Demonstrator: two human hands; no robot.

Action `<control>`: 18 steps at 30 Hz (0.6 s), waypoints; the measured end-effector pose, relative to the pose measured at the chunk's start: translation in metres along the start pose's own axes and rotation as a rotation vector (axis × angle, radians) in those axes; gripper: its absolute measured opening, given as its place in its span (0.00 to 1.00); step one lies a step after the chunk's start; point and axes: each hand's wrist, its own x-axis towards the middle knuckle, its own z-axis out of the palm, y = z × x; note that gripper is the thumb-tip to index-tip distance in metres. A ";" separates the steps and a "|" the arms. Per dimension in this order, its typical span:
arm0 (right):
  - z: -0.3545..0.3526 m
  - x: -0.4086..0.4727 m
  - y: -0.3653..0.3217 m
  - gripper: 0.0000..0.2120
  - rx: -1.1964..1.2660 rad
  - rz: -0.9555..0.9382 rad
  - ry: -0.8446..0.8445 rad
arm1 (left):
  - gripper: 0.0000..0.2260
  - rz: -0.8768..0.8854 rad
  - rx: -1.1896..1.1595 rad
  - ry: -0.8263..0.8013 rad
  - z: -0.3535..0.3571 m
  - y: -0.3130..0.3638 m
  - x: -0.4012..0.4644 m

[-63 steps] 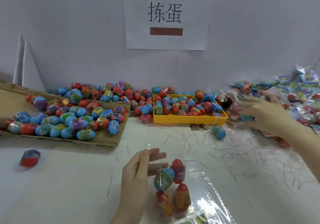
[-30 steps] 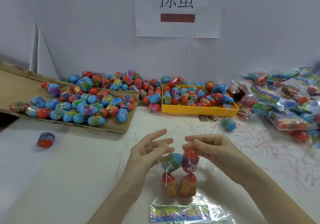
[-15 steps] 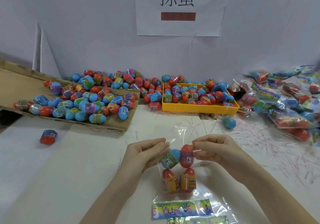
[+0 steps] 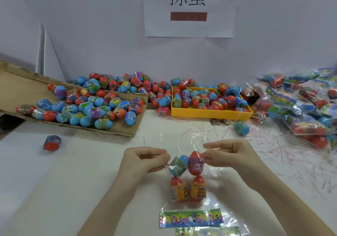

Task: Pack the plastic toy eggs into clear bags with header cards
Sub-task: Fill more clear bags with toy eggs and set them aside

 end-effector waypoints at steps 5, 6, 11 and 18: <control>-0.001 0.000 -0.001 0.07 0.021 -0.016 -0.058 | 0.09 0.008 0.005 -0.107 -0.007 0.003 0.002; -0.002 0.000 0.000 0.07 0.026 -0.024 -0.067 | 0.10 0.014 0.021 -0.126 -0.008 0.004 0.003; -0.002 0.002 0.005 0.10 0.025 -0.079 -0.103 | 0.10 0.038 0.024 -0.174 -0.013 0.004 0.006; -0.003 0.000 0.008 0.20 -0.089 -0.241 -0.151 | 0.06 0.042 0.007 -0.247 -0.016 0.002 0.006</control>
